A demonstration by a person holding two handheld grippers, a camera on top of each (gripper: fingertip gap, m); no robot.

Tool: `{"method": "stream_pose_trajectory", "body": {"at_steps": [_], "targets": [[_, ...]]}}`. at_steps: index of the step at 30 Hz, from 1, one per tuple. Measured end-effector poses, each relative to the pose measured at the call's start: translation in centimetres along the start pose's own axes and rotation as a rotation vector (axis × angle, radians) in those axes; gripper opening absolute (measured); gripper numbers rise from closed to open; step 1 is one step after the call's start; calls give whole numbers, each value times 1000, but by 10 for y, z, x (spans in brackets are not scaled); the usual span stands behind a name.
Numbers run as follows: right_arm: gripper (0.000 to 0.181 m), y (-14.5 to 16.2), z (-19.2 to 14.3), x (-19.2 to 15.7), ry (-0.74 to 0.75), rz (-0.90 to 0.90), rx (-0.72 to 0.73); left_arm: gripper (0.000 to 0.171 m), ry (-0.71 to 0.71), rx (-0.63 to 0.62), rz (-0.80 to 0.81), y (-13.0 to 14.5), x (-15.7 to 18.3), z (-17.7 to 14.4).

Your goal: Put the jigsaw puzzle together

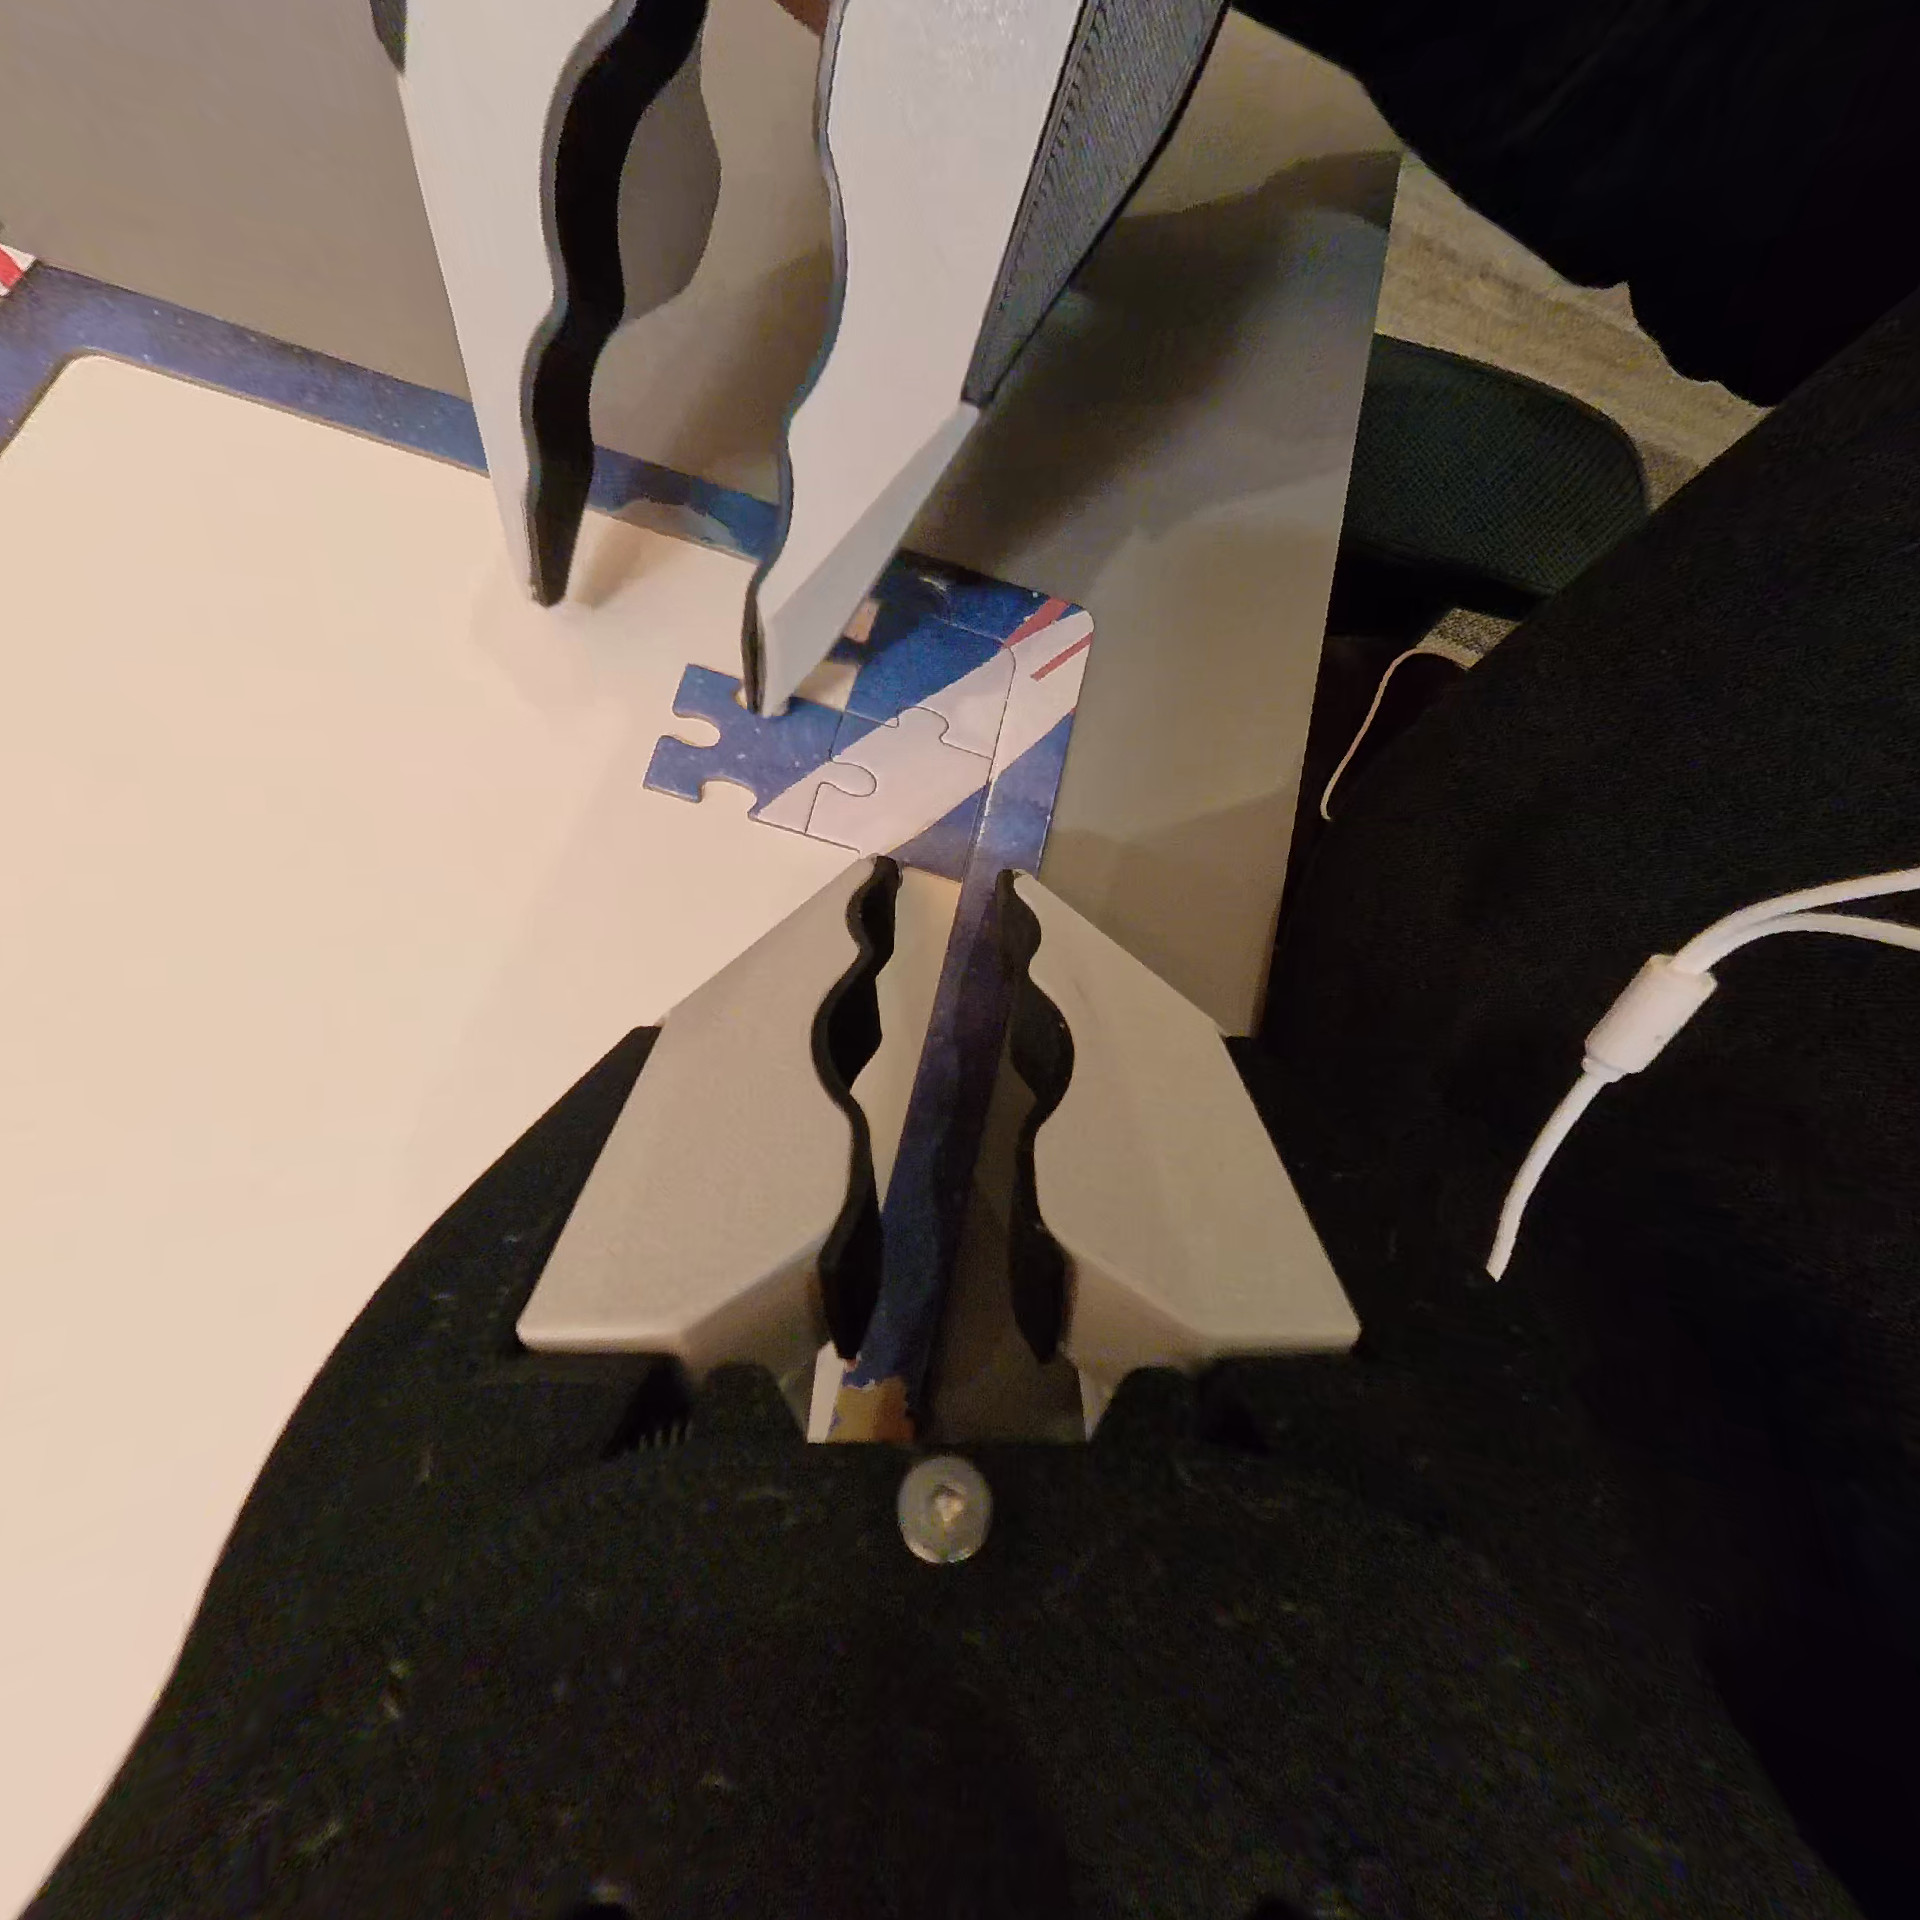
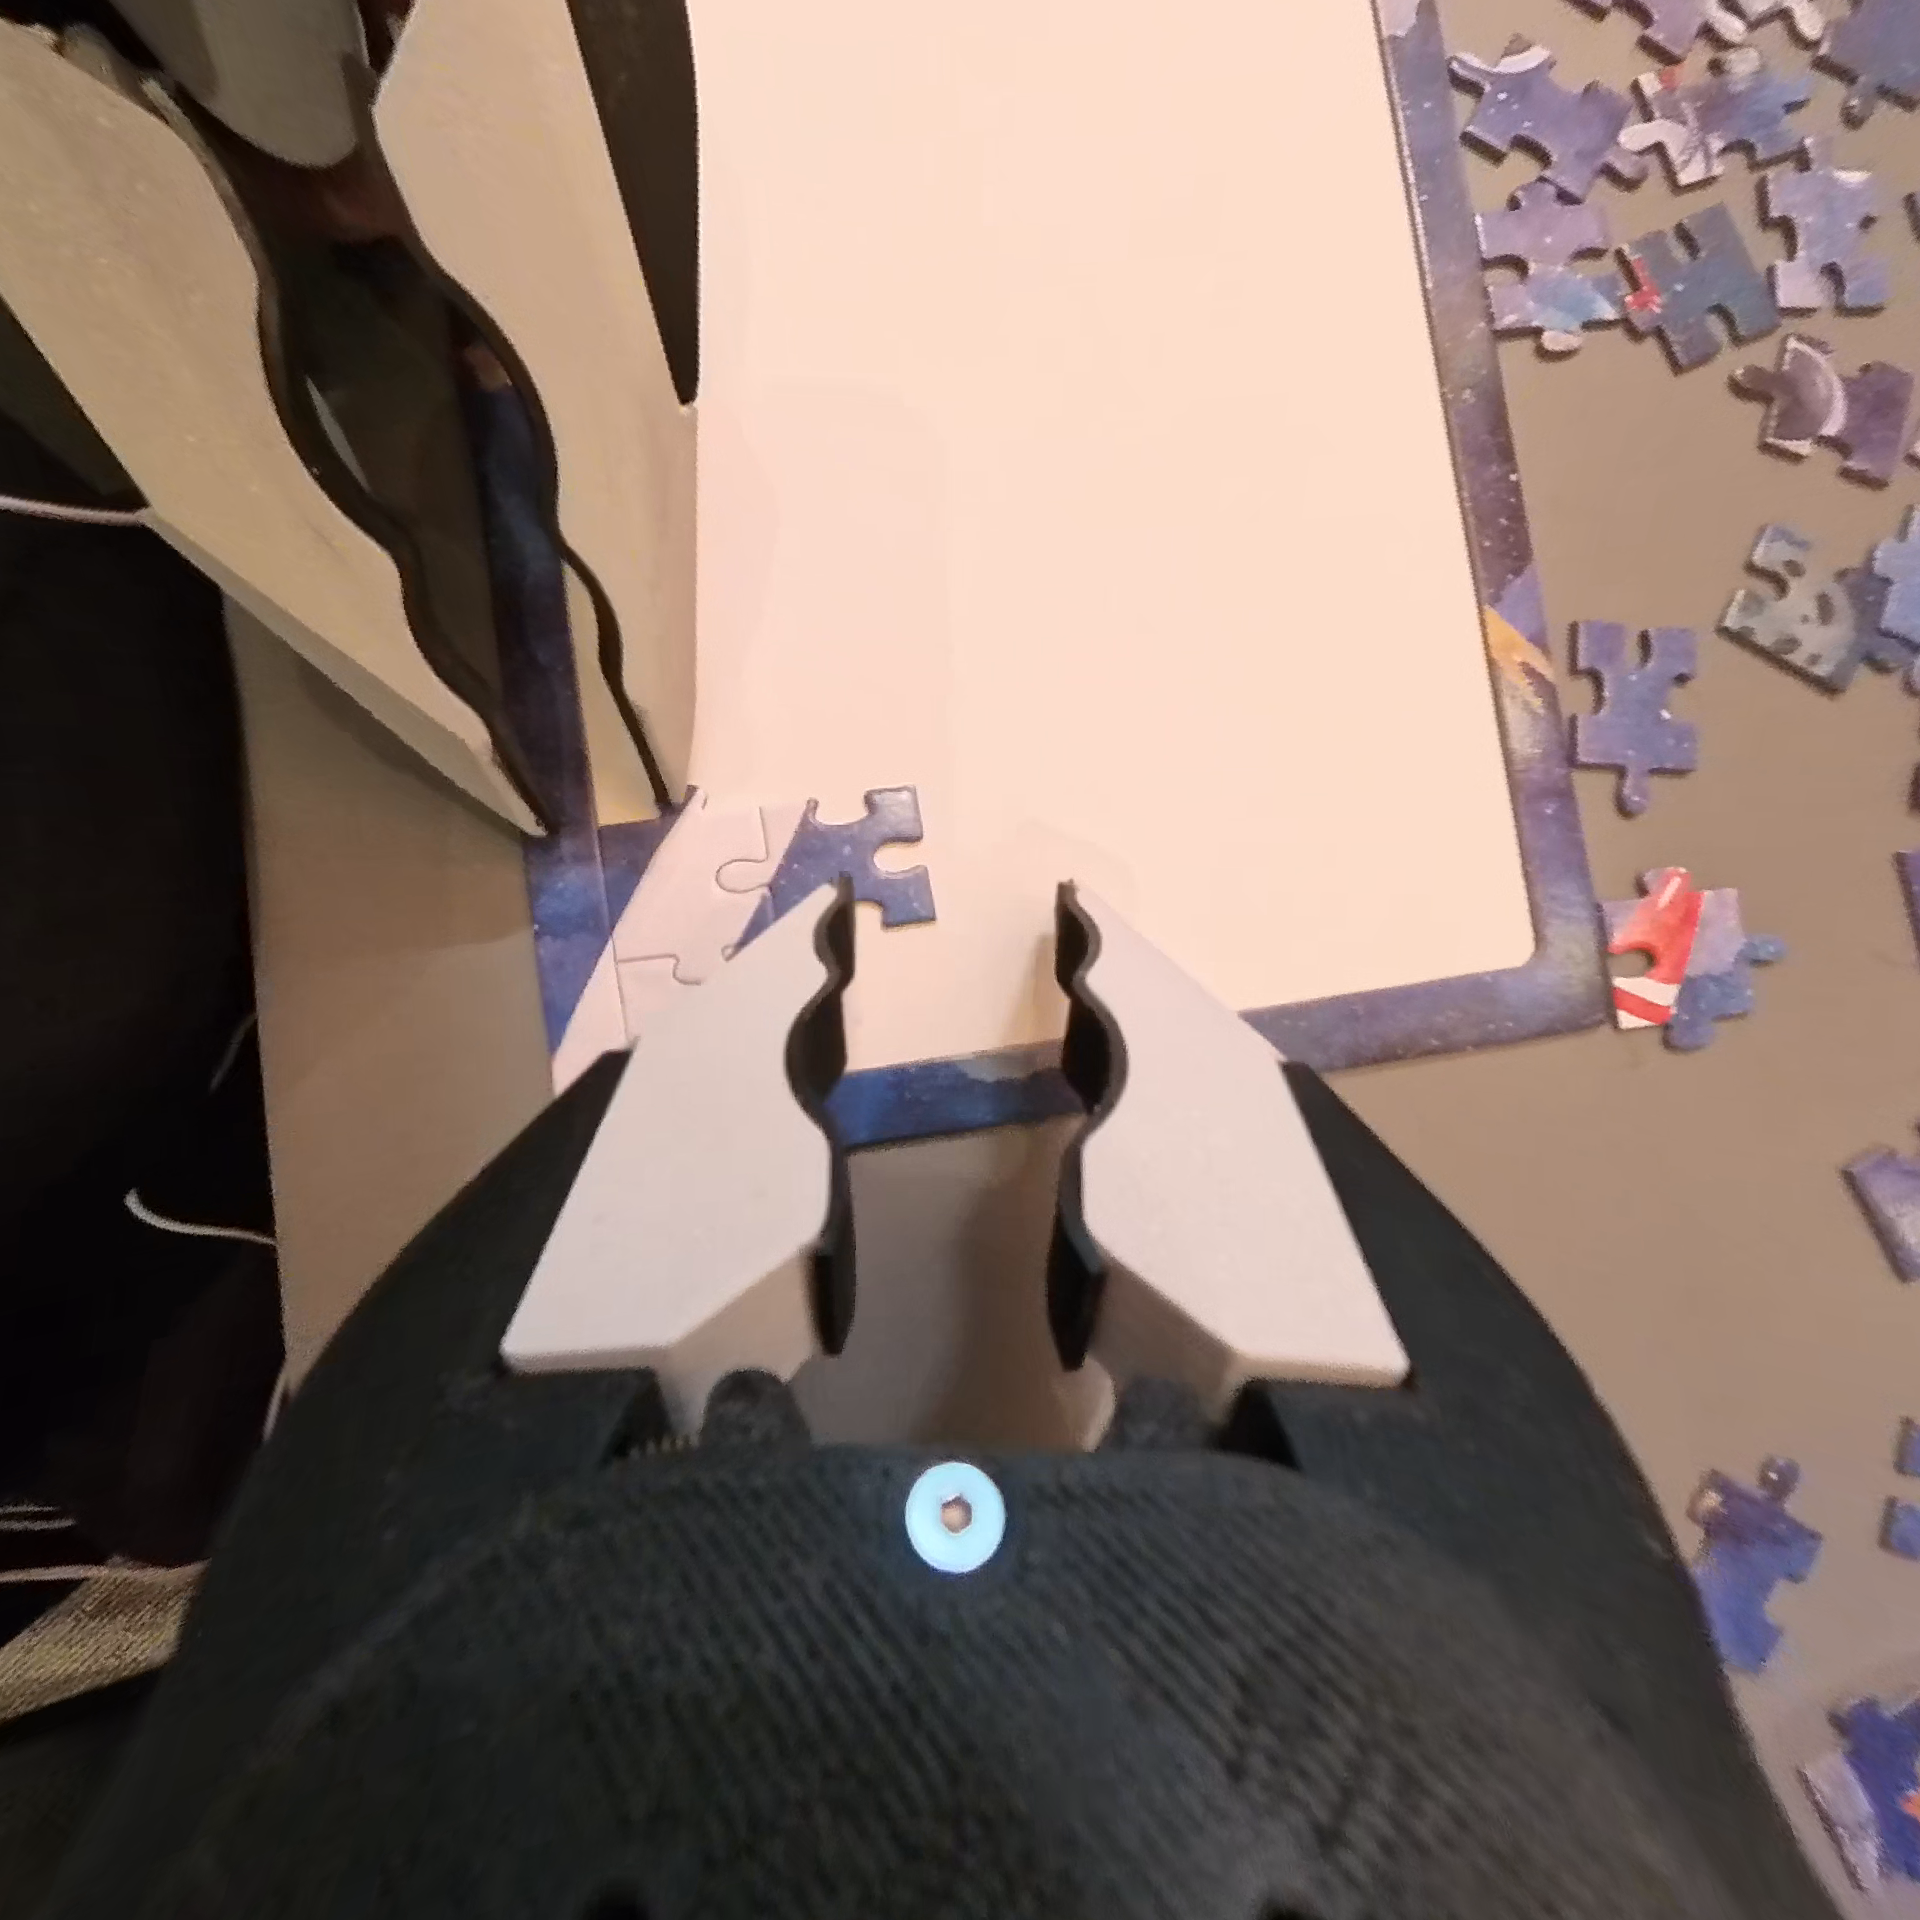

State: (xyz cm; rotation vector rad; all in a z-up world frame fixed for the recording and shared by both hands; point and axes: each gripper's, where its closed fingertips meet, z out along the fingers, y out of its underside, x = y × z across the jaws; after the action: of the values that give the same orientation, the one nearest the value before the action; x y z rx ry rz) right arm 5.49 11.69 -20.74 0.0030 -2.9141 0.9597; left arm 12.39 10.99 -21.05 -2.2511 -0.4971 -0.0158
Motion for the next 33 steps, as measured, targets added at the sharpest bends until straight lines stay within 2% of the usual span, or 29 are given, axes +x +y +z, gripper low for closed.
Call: {"method": "stream_pose_trajectory", "body": {"at_steps": [4, 15, 22, 29, 33], "targets": [[37, -5, -2, -2, -21, 30, 46, 19, 2, 0, -2, 0, 0, 0], [35, -3, -6, 5, 19, 39, 51, 19, 17, 10, -12, -1, 1, -1], [35, 1, -4, 3, 14, 52, 50, 19, 107, 121, -109, -17, 1, -10], [37, 2, 2, 2, -1, 61, 44, 19, -36, 46, -44, -22, -28, -1], [37, 0, -5, 8, 39, 52, 76, 21, -52, 25, -33, -21, -33, 0]]}}
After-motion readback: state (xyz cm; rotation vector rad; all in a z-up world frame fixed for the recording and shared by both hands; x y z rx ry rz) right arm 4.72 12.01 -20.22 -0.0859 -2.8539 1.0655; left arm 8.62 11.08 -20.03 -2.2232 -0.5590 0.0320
